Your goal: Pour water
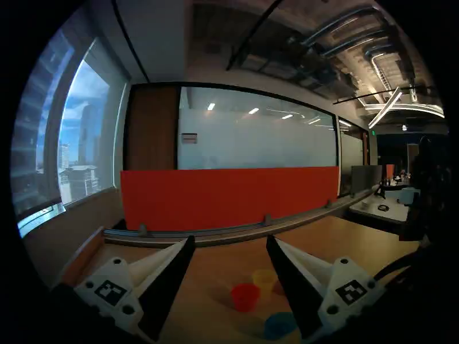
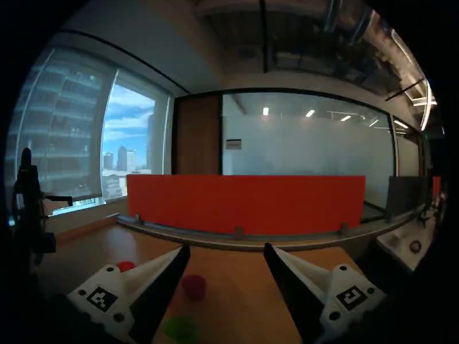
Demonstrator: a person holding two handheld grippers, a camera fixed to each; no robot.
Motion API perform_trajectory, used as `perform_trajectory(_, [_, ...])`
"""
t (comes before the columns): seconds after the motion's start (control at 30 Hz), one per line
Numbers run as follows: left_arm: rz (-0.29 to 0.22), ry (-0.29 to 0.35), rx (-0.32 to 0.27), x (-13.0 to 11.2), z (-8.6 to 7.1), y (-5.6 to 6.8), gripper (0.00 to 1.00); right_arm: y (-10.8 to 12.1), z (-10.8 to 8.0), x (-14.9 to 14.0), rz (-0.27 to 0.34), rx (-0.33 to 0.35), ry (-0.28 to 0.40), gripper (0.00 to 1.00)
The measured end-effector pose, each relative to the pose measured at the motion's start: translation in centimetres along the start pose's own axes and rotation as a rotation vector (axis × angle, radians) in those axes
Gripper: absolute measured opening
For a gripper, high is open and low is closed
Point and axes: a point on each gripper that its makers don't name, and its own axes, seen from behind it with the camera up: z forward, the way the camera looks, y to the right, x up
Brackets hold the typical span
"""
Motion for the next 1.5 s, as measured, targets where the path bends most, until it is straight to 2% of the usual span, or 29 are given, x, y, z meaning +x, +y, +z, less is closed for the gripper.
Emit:
perform_trajectory(0.27, [0.034,-0.015,-0.156,-0.1,0.0,3.0,0.92,-3.6,-0.5,0.1,-0.025,0.187,-0.010,1.00])
perform_trajectory(0.4, [0.031,-0.022,-0.211,-0.3,-0.1,3.9,0.92,-4.6,-0.6,0.2,-0.009,0.239,-0.009,0.99])
perform_trajectory(0.6, [0.045,-0.036,-0.260,-0.9,0.0,4.4,0.92,-5.1,-0.7,-0.8,-0.028,0.276,-0.046,1.00])
perform_trajectory(1.07, [0.094,-0.193,-0.377,-5.6,0.2,5.8,0.92,-6.2,-1.4,-5.7,-0.158,0.359,-0.233,1.00])
perform_trajectory(1.3, [0.118,-0.246,-0.436,-7.5,0.1,6.7,0.92,-6.1,-1.6,-7.7,-0.170,0.388,-0.305,1.00])
perform_trajectory(1.5, [0.147,-0.280,-0.458,-9.1,0.0,6.9,0.92,-6.2,-1.6,-9.7,-0.157,0.404,-0.345,1.00])
